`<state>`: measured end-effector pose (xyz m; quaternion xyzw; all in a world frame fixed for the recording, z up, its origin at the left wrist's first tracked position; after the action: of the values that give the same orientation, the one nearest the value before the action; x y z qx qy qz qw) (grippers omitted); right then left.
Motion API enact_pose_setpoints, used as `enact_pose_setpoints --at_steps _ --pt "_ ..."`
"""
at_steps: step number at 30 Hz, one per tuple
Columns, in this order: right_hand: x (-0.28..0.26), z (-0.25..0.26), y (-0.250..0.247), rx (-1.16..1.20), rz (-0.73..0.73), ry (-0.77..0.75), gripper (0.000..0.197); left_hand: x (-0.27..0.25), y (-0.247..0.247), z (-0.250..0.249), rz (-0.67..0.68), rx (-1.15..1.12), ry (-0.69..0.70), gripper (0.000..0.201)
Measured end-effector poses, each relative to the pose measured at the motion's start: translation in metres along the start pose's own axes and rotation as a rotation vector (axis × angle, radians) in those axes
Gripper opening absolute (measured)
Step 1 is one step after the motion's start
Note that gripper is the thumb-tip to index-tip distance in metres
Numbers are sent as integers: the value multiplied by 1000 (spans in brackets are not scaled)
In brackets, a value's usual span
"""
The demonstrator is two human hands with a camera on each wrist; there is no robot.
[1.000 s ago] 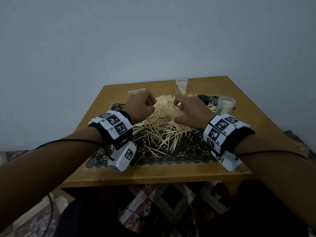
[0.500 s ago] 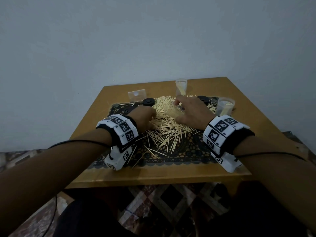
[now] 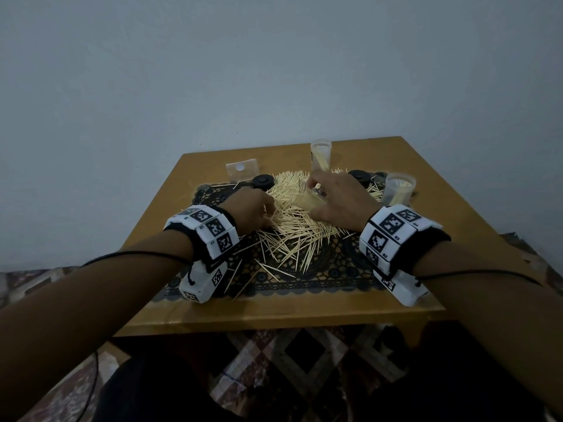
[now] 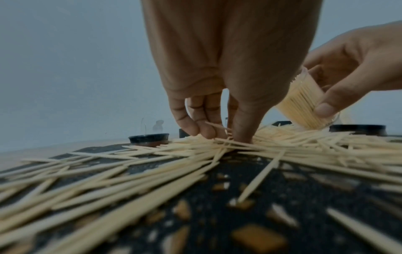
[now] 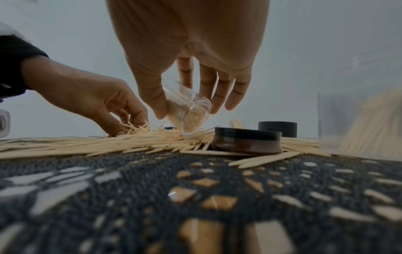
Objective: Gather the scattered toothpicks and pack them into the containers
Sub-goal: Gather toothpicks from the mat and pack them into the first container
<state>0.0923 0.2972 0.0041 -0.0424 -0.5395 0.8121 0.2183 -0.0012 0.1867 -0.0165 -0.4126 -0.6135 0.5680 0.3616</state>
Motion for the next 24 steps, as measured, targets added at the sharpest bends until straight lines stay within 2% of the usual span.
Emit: enact_pose_setpoints --at_steps 8,12,20,24 --pt "1 0 1 1 1 -9 46 -8 -5 -9 -65 86 146 15" --pt "0 0 1 11 3 -4 46 -8 -3 -18 -10 84 206 22" --pt "-1 2 1 5 22 -8 46 -7 2 -12 37 170 182 20" --pt "-1 3 3 -20 34 -13 46 -8 0 -4 27 113 143 21"
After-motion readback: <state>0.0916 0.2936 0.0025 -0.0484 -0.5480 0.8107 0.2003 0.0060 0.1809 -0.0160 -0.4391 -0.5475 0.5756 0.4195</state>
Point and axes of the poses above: each hand's wrist, its own x-axis towards the middle knuckle, its own y-axis out of the palm, z = x × y, the point moved 9 cm from there along x, towards the middle knuckle, and after that the axes turned 8 degrees about y, right-handed, at the moved point
